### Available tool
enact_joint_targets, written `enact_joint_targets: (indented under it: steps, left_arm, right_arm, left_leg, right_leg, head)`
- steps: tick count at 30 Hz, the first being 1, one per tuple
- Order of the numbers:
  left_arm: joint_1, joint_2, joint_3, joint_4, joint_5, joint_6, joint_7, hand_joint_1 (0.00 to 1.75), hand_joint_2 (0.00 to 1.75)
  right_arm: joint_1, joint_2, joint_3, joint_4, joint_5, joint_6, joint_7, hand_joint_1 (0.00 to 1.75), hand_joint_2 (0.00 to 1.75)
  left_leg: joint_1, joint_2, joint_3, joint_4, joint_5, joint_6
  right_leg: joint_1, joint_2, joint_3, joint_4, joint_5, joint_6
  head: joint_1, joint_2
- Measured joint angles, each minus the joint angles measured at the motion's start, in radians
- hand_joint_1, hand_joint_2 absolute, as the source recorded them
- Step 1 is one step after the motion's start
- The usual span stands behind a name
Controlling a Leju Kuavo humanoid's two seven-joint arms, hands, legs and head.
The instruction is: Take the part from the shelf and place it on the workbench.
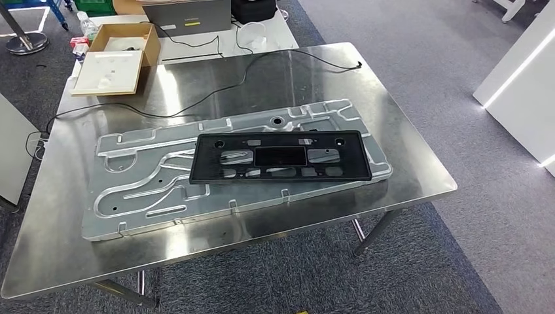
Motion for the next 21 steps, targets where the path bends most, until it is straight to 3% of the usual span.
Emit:
enact_joint_targets:
  steps: [2,4,6,7,9,11,14,21]
  left_arm:
    - [-0.007,-0.001,0.000,0.000,0.004,-0.006,-0.008,0.00,0.00]
    - [-0.013,-0.001,0.000,0.000,-0.003,-0.014,-0.012,0.00,0.00]
    - [-0.014,-0.001,0.000,0.000,-0.011,-0.023,-0.016,0.00,0.00]
    - [-0.015,0.000,0.000,0.000,-0.013,-0.027,-0.017,0.00,0.00]
    - [-0.015,0.001,0.000,0.000,-0.013,-0.034,-0.018,0.00,0.00]
    - [-0.014,0.004,0.000,0.000,-0.007,-0.039,-0.022,0.00,0.00]
    - [-0.015,0.008,0.000,0.000,-0.001,-0.041,-0.028,0.00,0.00]
    - [-0.015,0.013,0.000,0.000,0.009,-0.045,-0.049,0.00,0.00]
  right_arm:
    - [-0.013,-0.019,-0.238,-0.003,0.107,-0.057,-0.305,0.00,0.00]
    - [-0.024,-0.034,-0.395,-0.007,0.419,-0.128,-0.542,0.00,0.00]
    - [-0.033,-0.046,-0.462,-0.012,0.828,-0.151,-0.673,0.00,0.00]
    - [-0.034,-0.051,-0.463,-0.013,1.073,-0.154,-0.682,0.00,0.00]
    - [-0.041,-0.060,-0.442,-0.014,1.599,-0.160,-0.598,0.00,0.00]
    - [-0.053,-0.066,-0.402,-0.015,1.891,-0.161,-0.445,0.00,0.00]
    - [-0.057,-0.070,-0.265,-0.015,1.911,-0.155,-0.284,0.00,0.00]
    - [-0.057,-0.076,-0.082,-0.009,1.903,-0.151,-0.160,0.00,0.00]
  left_leg:
    - [0.000,-0.002,-0.001,-0.001,0.000,0.000]
    - [0.000,-0.003,0.002,-0.001,0.000,0.000]
    - [-0.001,-0.003,0.005,-0.001,-0.001,-0.001]
    - [-0.002,-0.004,0.005,-0.001,-0.001,-0.001]
    - [-0.002,-0.007,0.005,-0.001,-0.001,-0.001]
    - [-0.005,-0.008,0.007,-0.001,-0.003,0.000]
    - [-0.008,-0.007,0.011,-0.001,-0.008,0.000]
    - [-0.009,-0.009,0.016,-0.001,-0.007,0.002]
  right_leg:
    - [0.000,-0.002,0.001,0.001,-0.001,0.000]
    - [0.000,-0.002,0.002,0.001,-0.003,-0.001]
    - [-0.001,-0.003,0.003,0.002,-0.004,-0.001]
    - [-0.002,-0.004,0.004,0.002,-0.005,-0.001]
    - [-0.002,-0.006,0.005,0.002,-0.006,-0.002]
    - [-0.005,-0.007,0.007,0.004,-0.008,-0.001]
    - [-0.008,-0.006,0.013,0.006,-0.013,0.001]
    - [-0.009,-0.008,0.015,0.006,-0.013,0.001]
  head:
    - [0.000,0.000]
    - [0.000,0.000]
    - [0.000,0.000]
    - [0.000,0.000]
    - [0.000,0.000]
    - [0.000,0.000]
    - [0.000,0.000]
    - [0.000,0.000]
